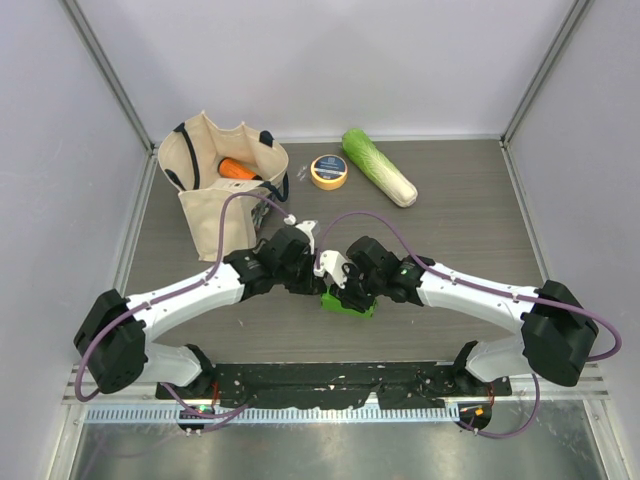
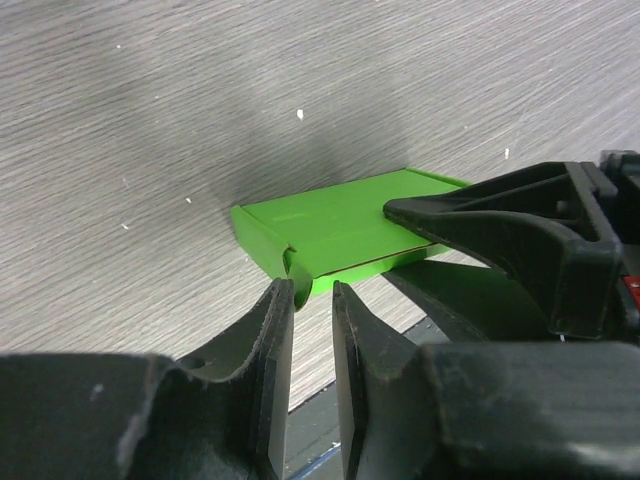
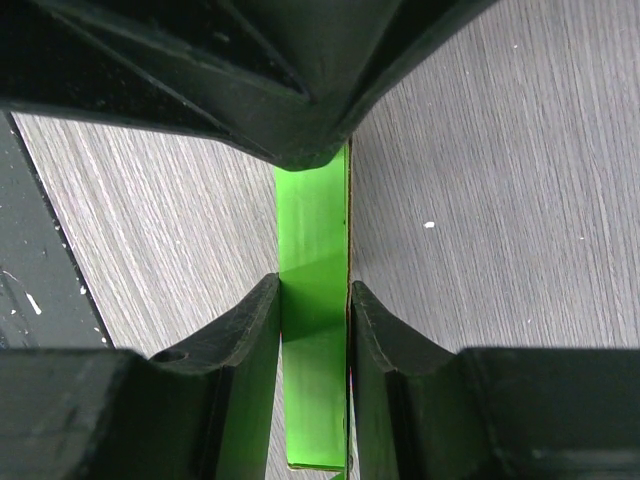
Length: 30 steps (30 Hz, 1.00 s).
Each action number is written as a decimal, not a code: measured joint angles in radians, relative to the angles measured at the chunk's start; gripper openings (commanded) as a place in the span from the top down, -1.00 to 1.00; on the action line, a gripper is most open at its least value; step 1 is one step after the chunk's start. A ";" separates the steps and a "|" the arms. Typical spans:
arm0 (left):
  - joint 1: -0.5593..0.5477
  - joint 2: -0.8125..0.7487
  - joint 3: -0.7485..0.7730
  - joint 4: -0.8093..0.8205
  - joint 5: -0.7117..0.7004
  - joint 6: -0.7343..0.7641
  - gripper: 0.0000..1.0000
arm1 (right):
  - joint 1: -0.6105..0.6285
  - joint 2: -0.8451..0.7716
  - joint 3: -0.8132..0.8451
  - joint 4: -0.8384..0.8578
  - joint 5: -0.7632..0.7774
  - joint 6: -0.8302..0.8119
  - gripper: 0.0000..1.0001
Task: Fold the paper box
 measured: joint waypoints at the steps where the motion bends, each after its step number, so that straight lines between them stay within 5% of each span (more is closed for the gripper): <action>1: -0.005 0.001 0.000 -0.006 -0.010 0.003 0.53 | 0.000 0.000 0.000 0.000 0.000 0.000 0.63; 9: -0.031 0.006 0.002 -0.039 -0.058 0.017 0.99 | 0.000 0.000 0.000 0.000 0.000 0.000 0.65; 30: -0.074 0.034 0.035 -0.069 -0.166 -0.053 1.00 | -0.013 -0.012 -0.008 0.001 -0.008 0.013 0.73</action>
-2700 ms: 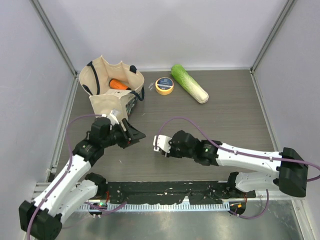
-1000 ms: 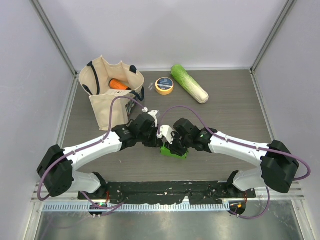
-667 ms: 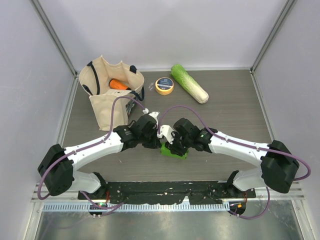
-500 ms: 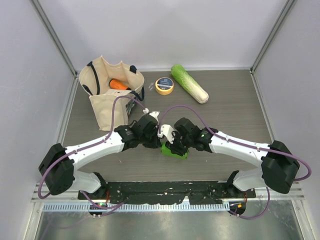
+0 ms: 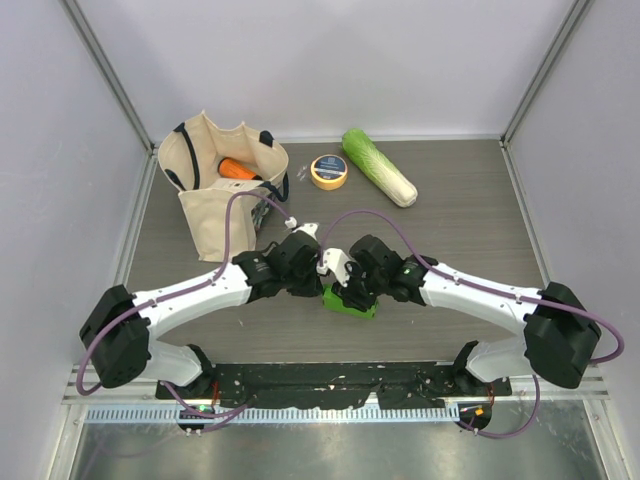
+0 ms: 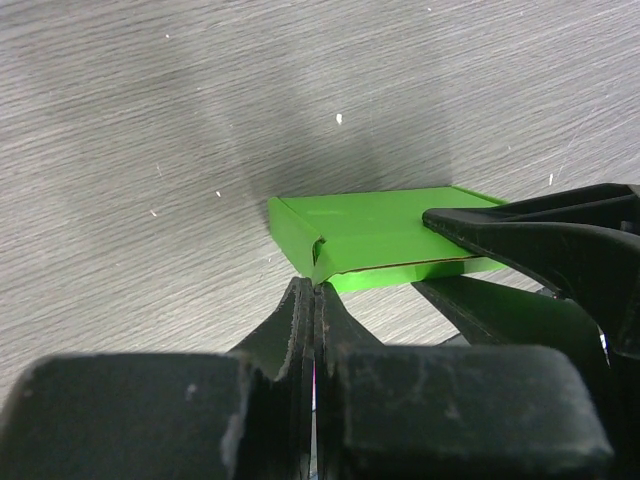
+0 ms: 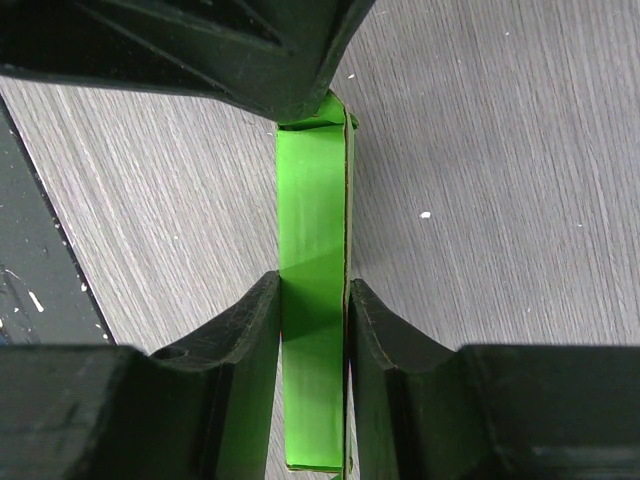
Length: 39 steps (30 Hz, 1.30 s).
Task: Fold the paper box
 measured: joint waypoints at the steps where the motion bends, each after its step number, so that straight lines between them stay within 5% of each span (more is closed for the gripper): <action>1: -0.002 0.001 0.001 0.000 0.000 -0.007 1.00 | 0.000 -0.001 -0.001 0.000 0.000 0.002 0.74; 3: -0.003 0.003 0.001 0.001 0.001 -0.015 0.99 | 0.001 -0.003 -0.003 0.001 0.005 0.005 0.75; 7: -0.006 0.011 0.011 -0.005 -0.001 -0.012 0.31 | 0.003 -0.015 -0.016 0.008 0.017 0.014 0.74; 10: -0.013 0.013 0.016 -0.027 -0.010 0.000 0.08 | 0.009 -0.018 -0.021 0.008 0.027 0.013 0.74; 12: -0.014 0.011 0.018 -0.041 -0.020 0.008 0.06 | 0.016 -0.019 -0.021 0.016 0.029 0.010 0.75; 19: 0.009 -0.055 0.018 -0.054 0.001 0.067 0.44 | 0.028 -0.025 -0.021 0.090 0.025 -0.010 0.75; 21: 0.018 -0.061 0.022 -0.051 0.018 0.082 0.44 | 0.028 -0.025 -0.021 0.093 0.026 -0.013 0.75; 26: 0.032 -0.061 0.026 -0.064 0.020 0.099 -0.01 | 0.026 -0.019 -0.021 0.088 0.032 -0.013 0.74; 30: 0.046 -0.063 0.024 -0.081 0.011 0.102 0.19 | 0.026 -0.018 -0.021 0.084 0.039 -0.013 0.75; 36: 0.053 -0.070 0.019 -0.063 0.039 0.122 0.09 | 0.026 -0.008 -0.021 0.084 0.039 -0.013 0.75; 39: 0.063 -0.071 0.010 -0.049 0.061 0.124 0.26 | 0.026 -0.008 -0.021 0.080 0.040 -0.013 0.75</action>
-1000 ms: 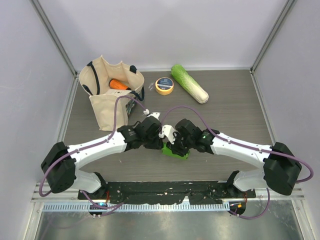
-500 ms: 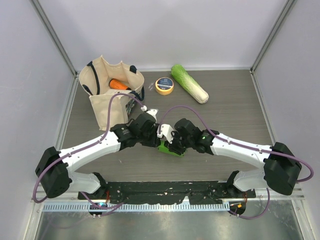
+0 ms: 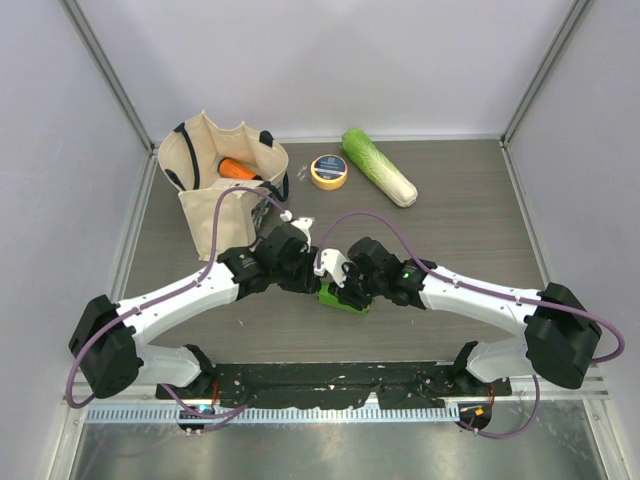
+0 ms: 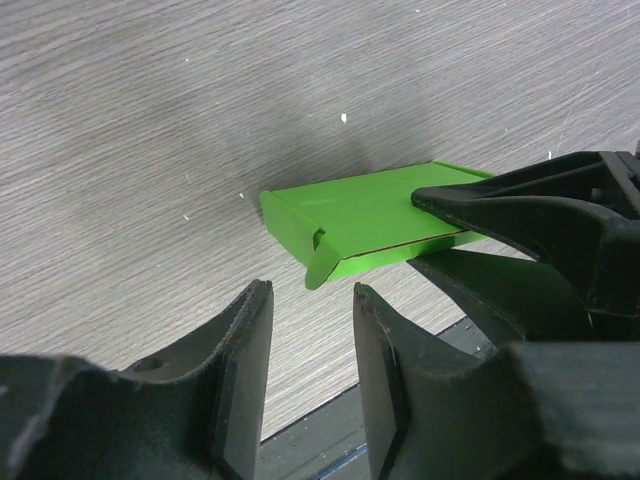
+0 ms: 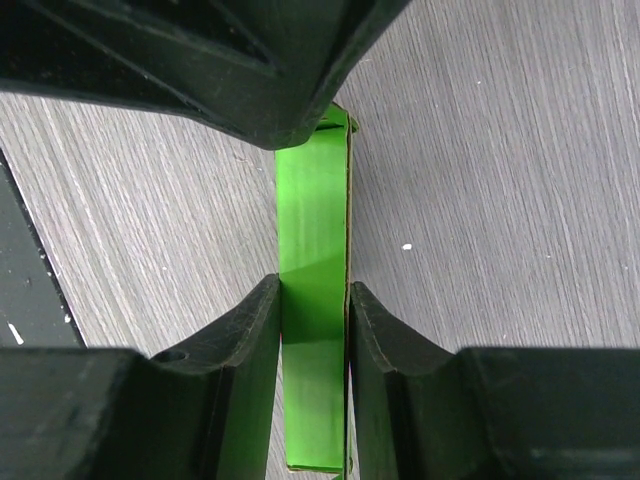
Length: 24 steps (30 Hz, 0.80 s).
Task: Fold the paper box
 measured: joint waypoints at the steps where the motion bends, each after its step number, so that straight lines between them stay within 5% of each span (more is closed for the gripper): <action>1: 0.000 0.000 0.000 0.003 0.006 0.002 0.30 | 0.000 0.000 0.000 0.000 0.000 0.000 0.76; 6: -0.002 0.001 0.000 0.033 0.039 0.022 0.53 | 0.000 0.000 0.000 0.000 -0.002 0.000 0.76; 11: -0.001 0.002 0.000 0.055 0.047 0.050 0.55 | 0.000 0.004 0.000 -0.010 -0.003 0.000 0.76; 18: 0.006 -0.006 -0.014 0.071 0.024 0.087 0.24 | 0.000 0.004 -0.007 -0.002 -0.003 -0.001 0.76; 24: 0.018 -0.116 -0.138 0.161 0.085 0.098 0.29 | 0.002 0.004 -0.021 0.029 -0.007 -0.003 0.77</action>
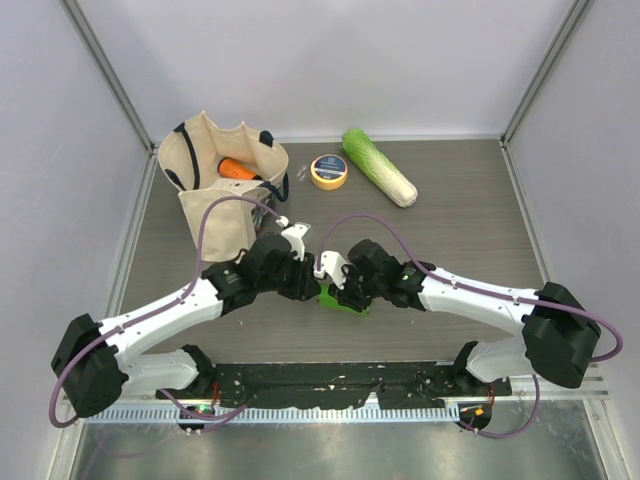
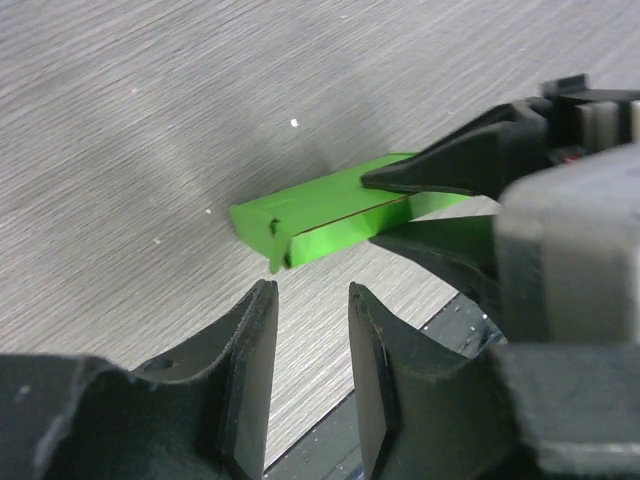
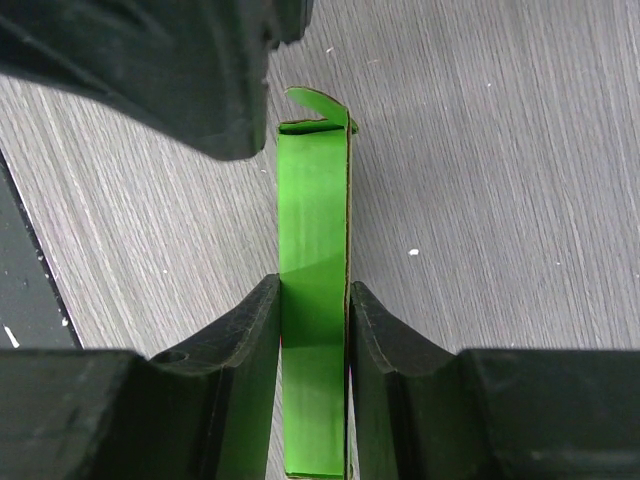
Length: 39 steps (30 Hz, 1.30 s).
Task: Fold the paper box
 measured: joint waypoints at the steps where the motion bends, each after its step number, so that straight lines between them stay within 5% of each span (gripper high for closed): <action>1: 0.002 -0.019 -0.018 0.017 0.018 -0.001 0.30 | 0.000 0.000 -0.003 0.006 -0.002 0.000 0.77; 11: 0.014 0.000 -0.037 0.126 0.068 0.005 0.57 | -0.001 0.000 -0.010 0.028 -0.010 0.000 0.78; 17: 0.014 0.024 -0.037 0.116 0.048 0.027 0.31 | -0.001 0.000 -0.013 0.035 -0.010 0.001 0.79; 39: 0.014 0.044 -0.037 0.098 -0.007 0.056 0.56 | -0.002 0.000 -0.013 0.037 -0.013 0.000 0.80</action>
